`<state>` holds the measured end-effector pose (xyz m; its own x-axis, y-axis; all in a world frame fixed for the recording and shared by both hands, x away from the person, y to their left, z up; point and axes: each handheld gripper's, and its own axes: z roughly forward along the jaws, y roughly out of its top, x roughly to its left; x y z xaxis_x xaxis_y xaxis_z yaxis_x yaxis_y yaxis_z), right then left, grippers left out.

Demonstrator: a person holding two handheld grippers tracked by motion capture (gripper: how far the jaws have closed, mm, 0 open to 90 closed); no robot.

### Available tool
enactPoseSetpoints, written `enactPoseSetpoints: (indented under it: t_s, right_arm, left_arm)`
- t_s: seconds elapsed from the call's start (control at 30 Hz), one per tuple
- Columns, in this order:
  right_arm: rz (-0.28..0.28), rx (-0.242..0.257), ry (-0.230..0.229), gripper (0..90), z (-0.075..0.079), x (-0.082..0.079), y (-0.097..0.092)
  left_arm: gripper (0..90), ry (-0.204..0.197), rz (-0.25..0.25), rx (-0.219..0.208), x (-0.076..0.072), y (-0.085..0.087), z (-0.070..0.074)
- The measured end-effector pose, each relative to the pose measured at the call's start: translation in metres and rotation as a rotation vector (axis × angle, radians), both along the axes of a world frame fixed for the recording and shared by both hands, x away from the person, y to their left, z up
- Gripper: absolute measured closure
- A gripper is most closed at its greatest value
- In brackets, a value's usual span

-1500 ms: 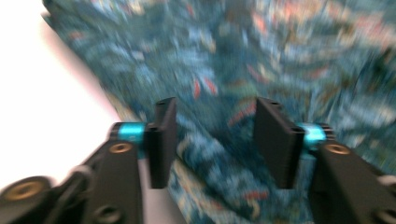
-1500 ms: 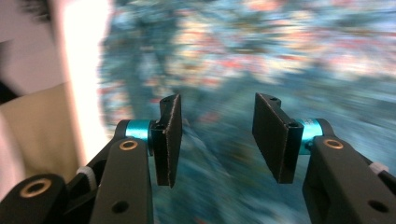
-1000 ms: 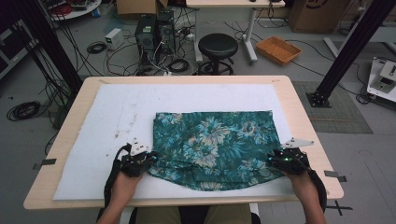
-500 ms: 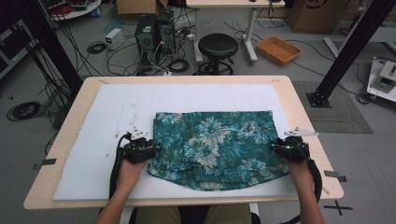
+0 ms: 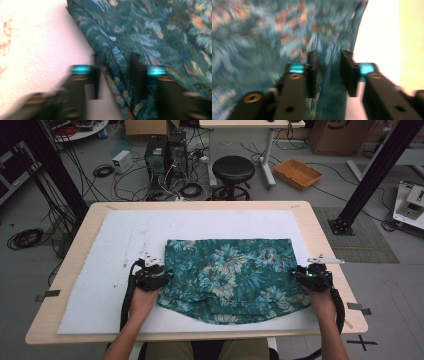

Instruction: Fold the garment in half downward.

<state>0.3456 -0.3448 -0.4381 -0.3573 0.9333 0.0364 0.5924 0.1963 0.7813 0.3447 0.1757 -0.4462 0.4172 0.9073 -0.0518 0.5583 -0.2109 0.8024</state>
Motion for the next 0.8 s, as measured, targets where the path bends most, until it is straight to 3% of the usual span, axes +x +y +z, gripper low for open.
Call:
enactPoseSetpoints:
  t_s: [0.07,0.2,0.27,0.37,0.47,0.5,0.53,0.57,0.63,0.73,0.8]
  right_arm:
    - [-0.021,0.029,-0.034,56.1,0.005,0.004,-0.002]
    - [-0.056,0.024,-0.011,46.6,0.010,0.029,-0.005]
    - [-0.079,0.044,0.016,44.1,0.010,0.046,-0.006]
    - [-0.112,0.076,0.045,44.0,0.006,0.068,-0.008]
    - [-0.117,0.107,0.073,54.4,-0.001,0.081,-0.009]
    - [-0.117,0.107,0.073,54.4,-0.001,0.081,-0.009]
    - [-0.084,0.080,0.118,69.8,-0.010,0.085,-0.005]
    - [-0.087,0.071,0.109,71.9,-0.010,0.085,-0.004]
    - [-0.074,0.089,0.125,86.3,-0.009,0.084,-0.004]
    - [-0.067,0.086,0.140,88.5,-0.006,0.081,-0.004]
    - [-0.074,0.079,0.119,88.6,-0.004,0.080,-0.005]
  left_arm:
    - [53.3,-0.028,0.009,-0.021,0.005,0.004,0.002]
    - [48.1,-0.052,0.021,-0.060,0.025,0.007,0.005]
    - [47.3,-0.035,0.038,-0.076,0.041,0.007,0.005]
    - [46.1,0.030,0.086,-0.123,0.067,0.008,0.000]
    - [46.4,0.084,0.121,-0.122,0.084,0.008,-0.006]
    - [48.4,0.084,0.121,-0.122,0.084,0.008,-0.006]
    - [61.3,0.078,0.125,-0.133,0.086,0.008,-0.006]
    - [68.7,0.077,0.132,-0.119,0.085,0.008,-0.006]
    - [85.6,0.096,0.119,-0.138,0.083,0.008,-0.006]
    - [87.4,0.090,0.128,-0.159,0.078,0.010,-0.007]
    - [87.5,0.075,0.149,-0.198,0.077,0.013,-0.006]
